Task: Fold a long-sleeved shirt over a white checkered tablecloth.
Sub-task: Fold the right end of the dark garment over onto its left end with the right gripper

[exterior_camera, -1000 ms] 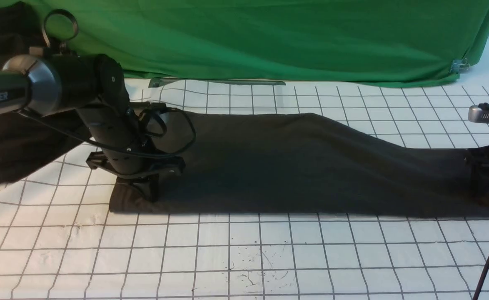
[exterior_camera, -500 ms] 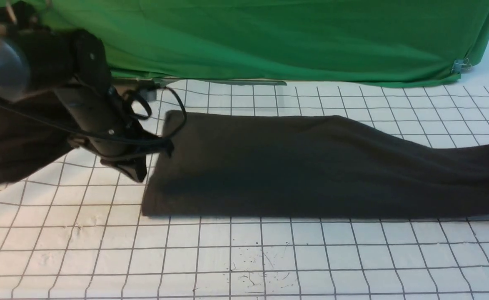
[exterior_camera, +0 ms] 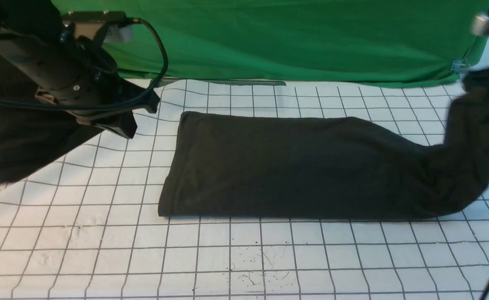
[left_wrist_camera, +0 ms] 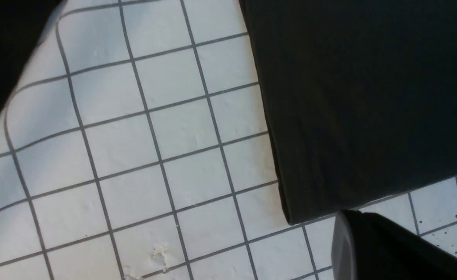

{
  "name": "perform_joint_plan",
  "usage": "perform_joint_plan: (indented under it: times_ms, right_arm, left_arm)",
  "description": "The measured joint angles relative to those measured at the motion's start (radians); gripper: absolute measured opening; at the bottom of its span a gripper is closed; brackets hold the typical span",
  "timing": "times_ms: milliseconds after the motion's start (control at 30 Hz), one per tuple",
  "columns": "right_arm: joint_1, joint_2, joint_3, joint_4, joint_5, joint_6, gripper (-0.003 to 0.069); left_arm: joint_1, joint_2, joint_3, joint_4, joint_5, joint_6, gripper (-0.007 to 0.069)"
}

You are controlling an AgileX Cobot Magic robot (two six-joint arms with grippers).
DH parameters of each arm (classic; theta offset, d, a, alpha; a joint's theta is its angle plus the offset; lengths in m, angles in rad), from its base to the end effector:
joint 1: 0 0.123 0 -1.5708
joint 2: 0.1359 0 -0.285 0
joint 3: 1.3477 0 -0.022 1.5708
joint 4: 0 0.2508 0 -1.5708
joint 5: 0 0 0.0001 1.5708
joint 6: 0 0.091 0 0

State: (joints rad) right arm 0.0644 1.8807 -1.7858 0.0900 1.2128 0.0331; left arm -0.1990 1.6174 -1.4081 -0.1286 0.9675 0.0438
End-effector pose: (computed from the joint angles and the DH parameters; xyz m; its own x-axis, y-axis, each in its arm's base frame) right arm 0.4037 0.0337 0.3150 -0.9409 0.0039 -0.3386 -0.0323 0.9943 0.1011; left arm 0.3367 -0.0777 0.3145 -0.8740 0.1464 -0.4633 0.2192 0.9698 -0.1071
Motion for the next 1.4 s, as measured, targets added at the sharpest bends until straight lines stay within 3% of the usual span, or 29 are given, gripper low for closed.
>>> perform_joint_plan:
  times_ms: [300, 400, 700, 900, 1067, 1233, 1400]
  right_arm:
    - [0.318, 0.052, -0.196, 0.119, 0.005, 0.046, 0.0021]
    - [0.336, 0.056, -0.23, 0.083, 0.006, 0.043, 0.0021]
    - [0.181, 0.046, -0.209, 0.025, 0.003, 0.039, 0.0021]
    - [-0.019, -0.024, -0.027, 0.022, 0.005, -0.014, 0.0021]
    - [-0.158, -0.098, -0.002, 0.05, 0.009, -0.033, 0.0021]
    - [-0.153, -0.161, -0.002, 0.133, 0.009, -0.064, 0.0021]
    - [-0.032, -0.181, -0.015, 0.181, 0.008, -0.053, 0.0021]
  left_arm:
    - [0.0, 0.0, 0.0, -0.025, 0.013, 0.002, -0.0004]
    - [0.0, 0.0, 0.0, -0.023, 0.045, 0.013, -0.0004]
    - [0.0, 0.0, 0.0, -0.024, 0.069, 0.037, -0.0004]
    - [0.0, 0.0, 0.0, -0.021, 0.07, 0.038, -0.0004]
    - [0.0, 0.0, 0.0, -0.032, 0.057, 0.038, -0.0004]
    - [0.0, 0.0, 0.0, -0.062, 0.028, 0.04, -0.0004]
    - [0.0, 0.0, 0.0, -0.075, 0.01, 0.041, -0.0004]
